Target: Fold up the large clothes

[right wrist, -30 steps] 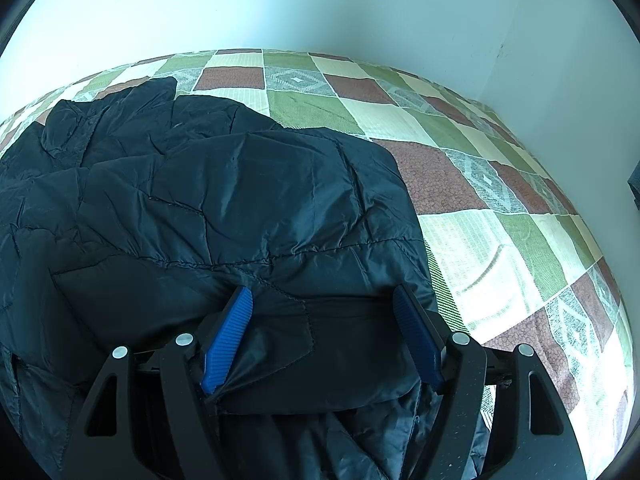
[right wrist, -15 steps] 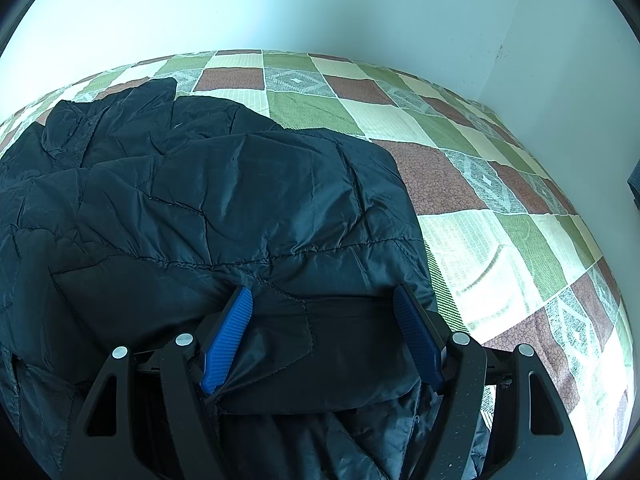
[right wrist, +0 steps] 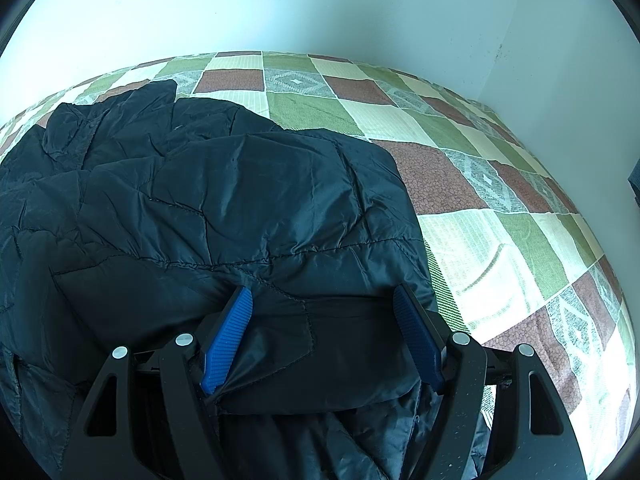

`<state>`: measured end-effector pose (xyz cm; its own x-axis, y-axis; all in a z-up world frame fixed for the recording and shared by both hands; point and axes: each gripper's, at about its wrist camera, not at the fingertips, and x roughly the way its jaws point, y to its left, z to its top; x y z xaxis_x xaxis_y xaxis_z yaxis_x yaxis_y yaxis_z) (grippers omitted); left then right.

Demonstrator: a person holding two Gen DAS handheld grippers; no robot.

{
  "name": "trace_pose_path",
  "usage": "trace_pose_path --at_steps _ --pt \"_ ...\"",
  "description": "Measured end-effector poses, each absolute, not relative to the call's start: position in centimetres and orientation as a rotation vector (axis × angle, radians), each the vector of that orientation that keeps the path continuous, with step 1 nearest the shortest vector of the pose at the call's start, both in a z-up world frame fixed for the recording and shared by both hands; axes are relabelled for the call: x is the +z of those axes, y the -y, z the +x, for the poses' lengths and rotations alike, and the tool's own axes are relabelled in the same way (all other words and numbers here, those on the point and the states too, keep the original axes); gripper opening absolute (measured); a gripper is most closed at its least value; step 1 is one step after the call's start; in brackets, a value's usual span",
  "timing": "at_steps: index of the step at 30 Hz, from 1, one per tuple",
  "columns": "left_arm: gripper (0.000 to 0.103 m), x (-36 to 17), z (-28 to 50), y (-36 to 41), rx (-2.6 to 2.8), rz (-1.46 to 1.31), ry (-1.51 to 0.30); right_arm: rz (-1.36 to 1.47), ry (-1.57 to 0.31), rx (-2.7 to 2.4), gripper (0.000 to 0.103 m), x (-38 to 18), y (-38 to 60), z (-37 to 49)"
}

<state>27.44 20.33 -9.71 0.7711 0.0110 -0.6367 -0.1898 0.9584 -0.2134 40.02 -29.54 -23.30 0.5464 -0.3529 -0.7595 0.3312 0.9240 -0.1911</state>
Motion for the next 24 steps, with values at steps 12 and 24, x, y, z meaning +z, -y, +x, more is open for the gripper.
trace_pose_path --at_steps 12,24 --pt "0.006 -11.3 34.7 -1.3 -0.222 -0.127 -0.756 -0.02 -0.901 -0.404 0.072 -23.3 29.7 39.9" --pt "0.006 -16.1 37.1 12.0 -0.4 -0.023 -0.856 -0.017 -0.9 -0.405 0.072 -23.3 29.6 39.9"
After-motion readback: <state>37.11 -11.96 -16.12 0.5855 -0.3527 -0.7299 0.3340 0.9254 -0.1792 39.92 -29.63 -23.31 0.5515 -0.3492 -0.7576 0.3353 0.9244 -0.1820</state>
